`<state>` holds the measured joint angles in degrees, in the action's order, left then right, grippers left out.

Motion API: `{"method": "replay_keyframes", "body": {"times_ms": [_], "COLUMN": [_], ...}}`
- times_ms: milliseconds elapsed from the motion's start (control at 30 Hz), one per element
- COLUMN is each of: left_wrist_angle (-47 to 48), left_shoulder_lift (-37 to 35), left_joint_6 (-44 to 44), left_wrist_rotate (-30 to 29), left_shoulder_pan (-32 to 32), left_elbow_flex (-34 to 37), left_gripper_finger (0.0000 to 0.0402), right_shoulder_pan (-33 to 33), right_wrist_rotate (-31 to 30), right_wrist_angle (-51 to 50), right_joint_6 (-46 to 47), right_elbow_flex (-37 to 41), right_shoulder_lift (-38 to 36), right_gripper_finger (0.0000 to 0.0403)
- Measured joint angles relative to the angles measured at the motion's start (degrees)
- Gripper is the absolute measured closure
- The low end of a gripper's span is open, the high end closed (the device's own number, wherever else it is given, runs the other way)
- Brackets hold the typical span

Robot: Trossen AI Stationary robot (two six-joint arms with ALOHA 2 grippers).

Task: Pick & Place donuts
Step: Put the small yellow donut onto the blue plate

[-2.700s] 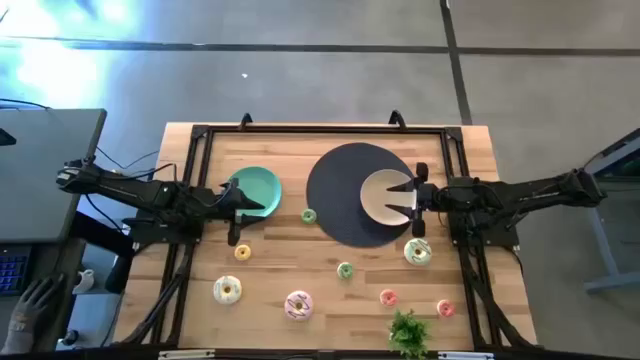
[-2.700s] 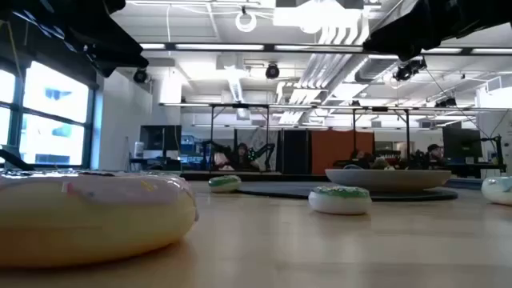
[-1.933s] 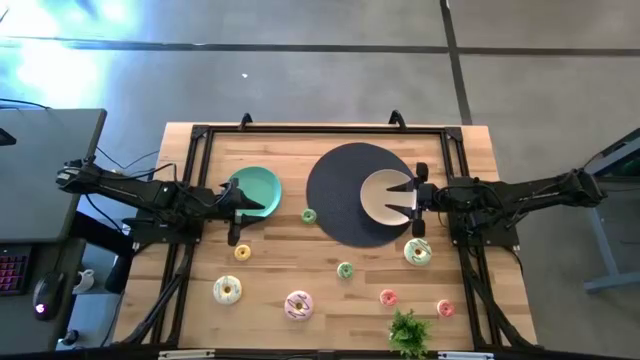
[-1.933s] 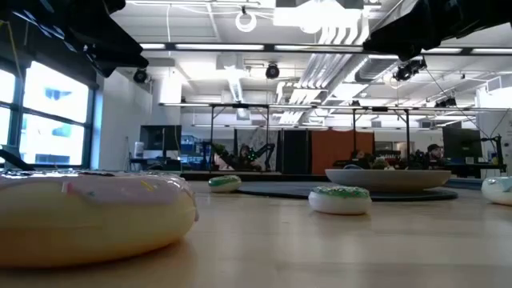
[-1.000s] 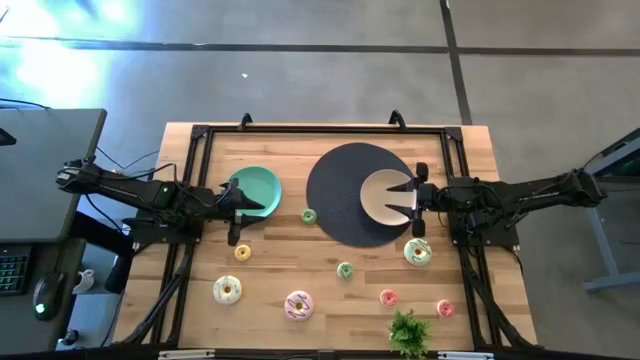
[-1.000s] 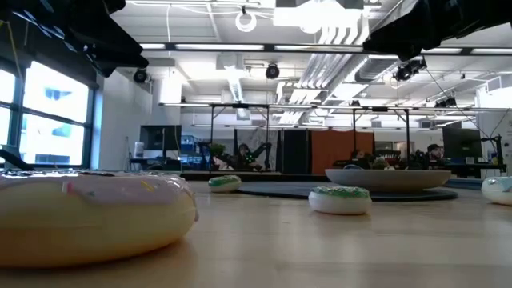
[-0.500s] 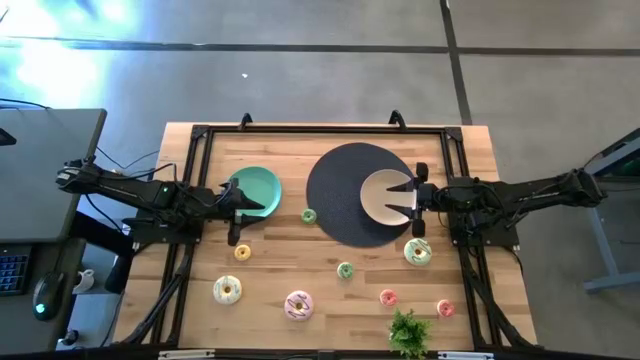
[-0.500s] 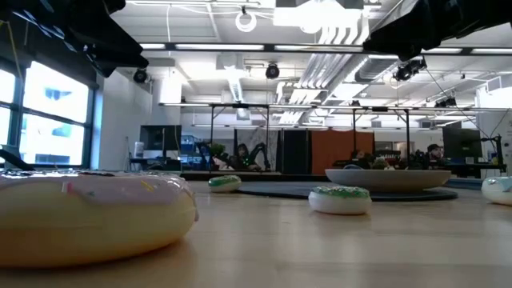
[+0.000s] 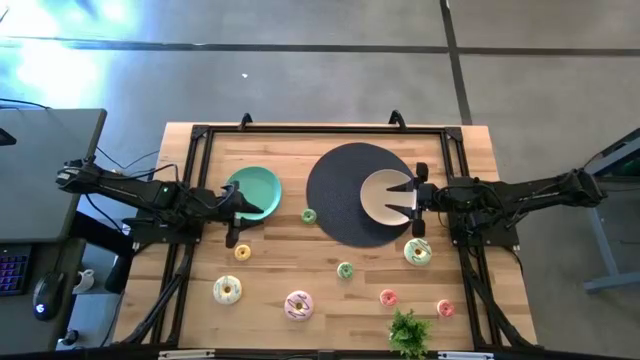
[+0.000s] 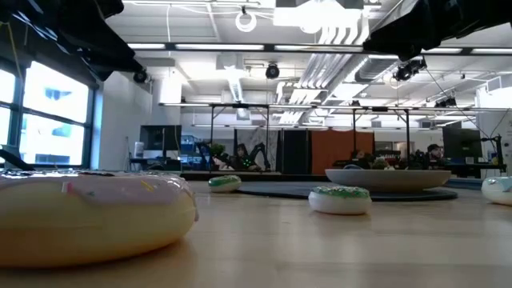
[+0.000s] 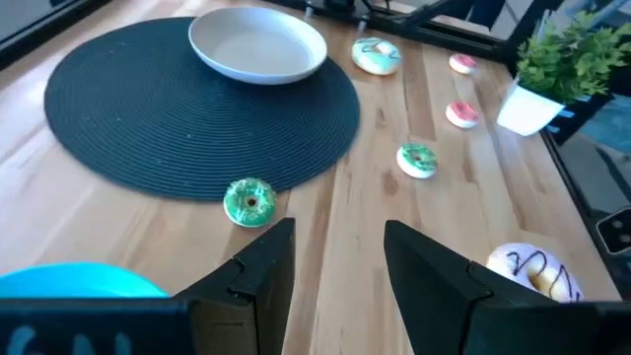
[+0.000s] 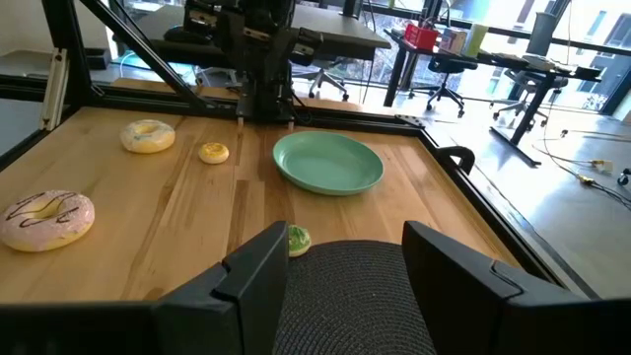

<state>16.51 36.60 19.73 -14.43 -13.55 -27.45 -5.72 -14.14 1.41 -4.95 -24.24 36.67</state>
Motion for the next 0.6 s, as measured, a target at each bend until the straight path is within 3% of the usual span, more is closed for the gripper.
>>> {"method": "replay_keyframes", "body": {"times_ms": [267,600], "left_wrist_angle": [-0.25,0.04], "left_shoulder_lift": [0.0,0.0], "left_joint_6": [0.04,2.88], "left_wrist_rotate": [-1.55,0.78], "left_shoulder_pan": [0.03,0.02], "left_elbow_flex": [0.01,0.01], "left_gripper_finger": [0.0245,0.0245], "right_shoulder_pan": [0.0,-0.01], "right_wrist_rotate": [-0.01,0.01], "right_wrist_angle": [-0.02,0.0], "right_joint_6": [-0.02,-0.02], "right_elbow_flex": [-0.01,0.0], "right_shoulder_lift": [0.0,0.0], "right_gripper_finger": [0.0206,0.0206]}}
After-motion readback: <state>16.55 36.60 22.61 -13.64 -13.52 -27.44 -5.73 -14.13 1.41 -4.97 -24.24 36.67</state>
